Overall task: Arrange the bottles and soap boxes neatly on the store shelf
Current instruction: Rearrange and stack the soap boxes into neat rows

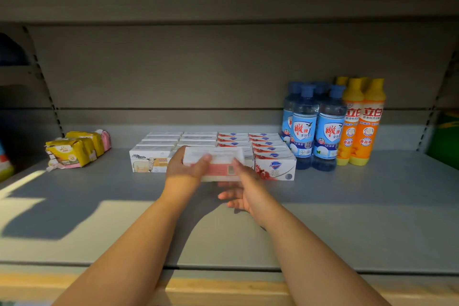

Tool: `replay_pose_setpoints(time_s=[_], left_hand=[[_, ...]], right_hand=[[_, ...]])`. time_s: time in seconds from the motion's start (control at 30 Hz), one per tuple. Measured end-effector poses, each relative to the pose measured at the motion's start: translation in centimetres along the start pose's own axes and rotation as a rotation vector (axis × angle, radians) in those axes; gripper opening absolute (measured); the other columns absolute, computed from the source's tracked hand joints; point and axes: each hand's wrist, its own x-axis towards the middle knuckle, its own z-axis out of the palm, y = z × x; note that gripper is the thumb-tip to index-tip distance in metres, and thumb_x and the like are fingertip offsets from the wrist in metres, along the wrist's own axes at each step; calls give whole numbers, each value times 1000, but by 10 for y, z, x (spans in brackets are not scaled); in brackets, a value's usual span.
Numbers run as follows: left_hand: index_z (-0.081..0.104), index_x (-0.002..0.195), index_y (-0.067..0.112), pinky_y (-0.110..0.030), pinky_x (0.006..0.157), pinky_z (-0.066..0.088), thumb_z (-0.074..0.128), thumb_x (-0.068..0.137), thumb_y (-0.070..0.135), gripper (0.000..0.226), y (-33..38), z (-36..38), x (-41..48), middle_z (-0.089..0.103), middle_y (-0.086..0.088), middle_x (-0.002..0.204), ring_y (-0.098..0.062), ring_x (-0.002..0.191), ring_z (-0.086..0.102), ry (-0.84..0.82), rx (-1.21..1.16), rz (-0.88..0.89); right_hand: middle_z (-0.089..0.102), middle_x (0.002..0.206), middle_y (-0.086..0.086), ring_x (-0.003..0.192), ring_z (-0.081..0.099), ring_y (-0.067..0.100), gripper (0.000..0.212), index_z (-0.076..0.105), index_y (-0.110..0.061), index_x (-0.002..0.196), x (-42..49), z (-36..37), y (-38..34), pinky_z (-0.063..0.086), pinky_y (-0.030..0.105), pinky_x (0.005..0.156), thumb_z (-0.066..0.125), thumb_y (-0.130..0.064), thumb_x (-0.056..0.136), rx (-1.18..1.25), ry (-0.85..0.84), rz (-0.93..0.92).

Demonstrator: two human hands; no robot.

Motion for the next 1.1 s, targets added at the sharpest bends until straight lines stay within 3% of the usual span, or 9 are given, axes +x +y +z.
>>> replay_pose_setpoints(time_s=[0.2,0.3,0.47,0.57,0.7,0.77,0.9,1.0,1.1], left_hand=[[57,87,30,-39,75,56,35,95,56,35,-3,6,0,64,2,95,-17,87,66,-26,-40,-257],[59,94,34,-31,55,56,47,96,41,14,2,9,-8,67,-1,95,-8,72,70,-113,-231,-230],[47,123,42,-9,77,47,65,85,26,45,1,4,-15,61,25,114,8,102,59,-423,-175,82],[42,121,48,-2,89,35,77,74,25,63,1,8,-14,51,19,126,8,117,47,-418,-3,175],[51,120,38,-4,87,40,66,85,22,41,-5,9,-8,56,15,118,-3,113,54,-343,-34,35],[58,123,17,-17,81,51,54,88,33,39,-8,9,-10,66,-2,116,-15,108,63,-418,-287,-162],[60,119,14,-27,64,57,24,95,55,60,-7,10,-11,72,-11,102,-21,85,71,-525,-355,-353],[65,107,10,-24,41,50,17,98,57,68,-4,11,-9,67,-23,80,-23,47,62,-653,-404,-462],[68,88,10,-22,36,44,21,100,51,64,-5,11,-9,63,-23,65,-23,37,55,-716,-370,-472]], right_hand=[[67,85,-7,57,61,3,8,63,-30,91,-4,-2,0,50,21,45,65,-25,86,-52,150,-297],[62,75,5,37,50,13,14,60,-19,101,2,-7,-7,45,21,35,58,-28,90,110,261,-219],[61,56,3,33,48,13,26,59,-19,91,3,-8,-11,38,16,34,50,-43,91,357,255,73],[62,55,0,34,45,11,35,62,-19,87,4,-9,-10,36,15,35,46,-50,91,410,230,68],[64,68,0,47,55,9,30,58,-21,104,4,-7,-9,46,20,43,44,-46,93,432,168,-158],[64,91,5,65,62,11,26,53,-22,115,1,-4,-8,54,23,56,54,-32,91,350,94,-314],[46,124,2,106,49,12,82,35,-28,141,2,-2,3,46,25,93,78,-17,73,-312,238,-530],[47,121,-7,107,47,5,79,37,-31,141,4,-2,9,37,2,84,77,-18,75,-451,267,-576],[65,107,-20,88,63,-2,60,46,-39,130,10,-3,12,46,6,68,70,-13,82,-187,133,-491]])
